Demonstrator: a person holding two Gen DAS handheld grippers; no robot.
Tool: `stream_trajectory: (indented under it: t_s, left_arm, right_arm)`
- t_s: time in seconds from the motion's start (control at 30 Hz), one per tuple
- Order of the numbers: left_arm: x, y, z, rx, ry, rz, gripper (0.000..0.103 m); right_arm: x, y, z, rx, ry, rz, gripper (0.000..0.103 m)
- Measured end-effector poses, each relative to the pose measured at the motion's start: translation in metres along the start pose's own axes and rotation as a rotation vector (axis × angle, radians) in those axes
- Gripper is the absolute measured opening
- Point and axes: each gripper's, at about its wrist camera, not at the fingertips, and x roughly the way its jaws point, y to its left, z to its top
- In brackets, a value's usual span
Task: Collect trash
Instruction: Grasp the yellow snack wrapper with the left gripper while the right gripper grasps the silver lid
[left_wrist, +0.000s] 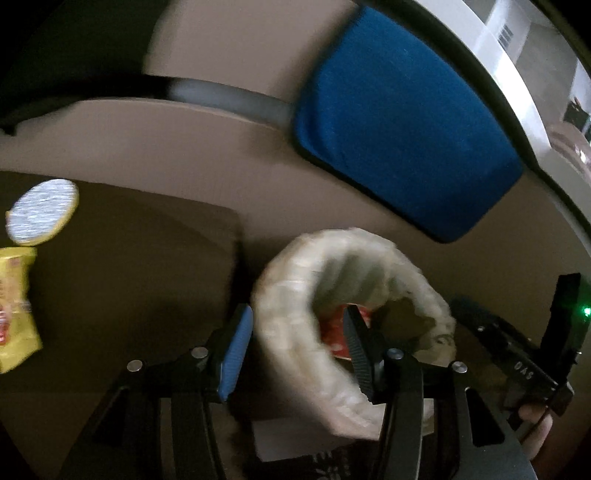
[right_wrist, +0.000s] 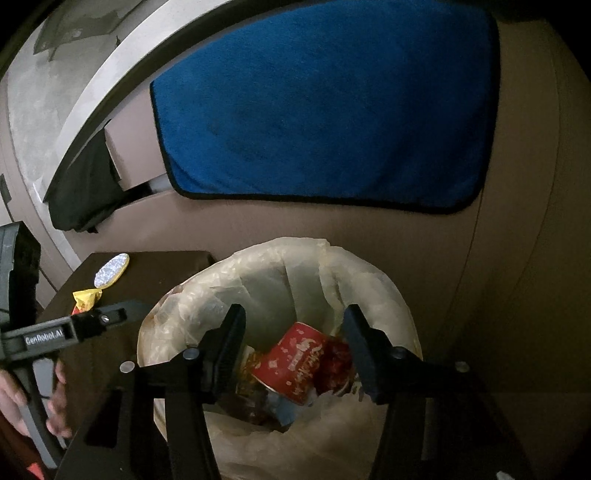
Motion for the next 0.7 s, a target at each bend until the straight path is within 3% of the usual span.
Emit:
stream_trajectory:
  t_s: [0.2,0.3,0.37,0.5,0.7]
  left_arm:
    - [-0.056,0.062,0.002,-0.094,-0.14,0.136,0.052]
    - [-0.096,0.107,0.002,-0.184,-0.273,0.275,0.053]
    - [-0.112,0.134,0.003,-0.253,-0.316,0.341,0.057]
    - [-0.112,0.183,0.004,-0.369,-0.269,0.354,0.057]
    - [-0.065,0.204,0.006,-0.328,-0.135,0.397,0.057]
  right_arm:
    - [-0.003,0.019,0.002,-0.025,-0.02,0.031,0.053]
    - [-0.002,0.034,0.003,-0.043,-0.029,0.066,0.053]
    - [0.0,0.044,0.003,-0.057,-0.025,0.092,0.053]
    - [0.009,0.07,0.004,-0.094,-0.014,0.135,0.052]
    - [0.022,0.107,0.004,-0.143,0.011,0.176,0.053]
